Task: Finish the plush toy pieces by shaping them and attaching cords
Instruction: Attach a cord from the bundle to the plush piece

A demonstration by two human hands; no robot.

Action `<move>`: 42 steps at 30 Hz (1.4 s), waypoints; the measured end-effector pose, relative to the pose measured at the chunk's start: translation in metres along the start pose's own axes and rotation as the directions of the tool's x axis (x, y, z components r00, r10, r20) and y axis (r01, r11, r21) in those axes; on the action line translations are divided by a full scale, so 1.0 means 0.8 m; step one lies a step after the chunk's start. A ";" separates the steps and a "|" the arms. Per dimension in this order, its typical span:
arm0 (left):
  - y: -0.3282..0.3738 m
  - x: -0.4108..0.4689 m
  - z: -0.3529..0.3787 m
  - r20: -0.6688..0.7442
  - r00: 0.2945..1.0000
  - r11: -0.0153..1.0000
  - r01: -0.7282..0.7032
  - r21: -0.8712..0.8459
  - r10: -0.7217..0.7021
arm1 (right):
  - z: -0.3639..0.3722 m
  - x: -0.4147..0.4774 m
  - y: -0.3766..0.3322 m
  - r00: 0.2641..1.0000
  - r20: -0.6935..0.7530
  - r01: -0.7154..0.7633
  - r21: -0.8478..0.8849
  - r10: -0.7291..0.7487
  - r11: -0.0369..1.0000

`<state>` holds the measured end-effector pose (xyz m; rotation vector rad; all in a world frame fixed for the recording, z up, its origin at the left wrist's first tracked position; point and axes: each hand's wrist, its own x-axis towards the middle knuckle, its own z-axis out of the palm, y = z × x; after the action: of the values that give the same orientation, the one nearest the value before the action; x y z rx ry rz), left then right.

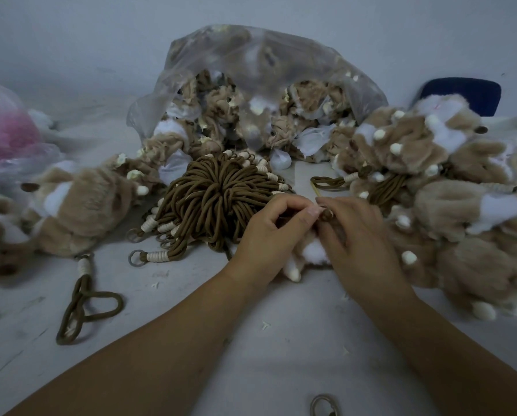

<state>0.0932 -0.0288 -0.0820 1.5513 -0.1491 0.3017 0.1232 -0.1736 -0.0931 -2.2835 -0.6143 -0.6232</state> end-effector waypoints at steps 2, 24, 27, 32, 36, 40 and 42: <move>0.001 0.000 0.000 0.042 0.999 1.000 0.000 0.016 -0.001 | -0.002 0.000 0.002 1.000 -0.007 -0.009 -0.006 0.009 1.000; -0.001 -0.005 0.008 0.030 0.968 0.933 -0.248 0.263 0.249 | -0.011 -0.001 -0.011 0.988 -0.141 -0.027 0.224 0.060 0.974; 0.000 -0.005 0.007 0.032 0.982 0.964 -0.188 0.186 0.186 | -0.012 0.000 -0.011 0.999 -0.010 -0.033 0.245 0.037 0.969; -0.001 -0.005 0.007 0.042 0.986 0.975 -0.167 0.150 0.162 | -0.013 0.001 -0.009 0.995 0.097 -0.056 0.234 0.034 0.971; -0.002 -0.007 0.005 0.086 0.984 0.980 -0.166 0.109 0.157 | -0.012 0.002 -0.007 0.992 0.107 -0.097 0.235 0.073 0.967; -0.002 -0.009 0.008 0.124 0.974 0.951 -0.215 0.223 0.191 | -0.013 0.001 -0.005 0.995 0.051 -0.100 0.230 0.091 0.968; -0.002 -0.007 0.008 0.074 0.959 0.908 -0.281 0.311 0.272 | -0.012 0.001 -0.007 0.996 0.011 -0.085 0.229 0.085 0.970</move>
<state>0.0890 -0.0356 -0.0854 1.8585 -0.3605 0.5494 0.1183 -0.1766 -0.0833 -2.0821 -0.5551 -0.4833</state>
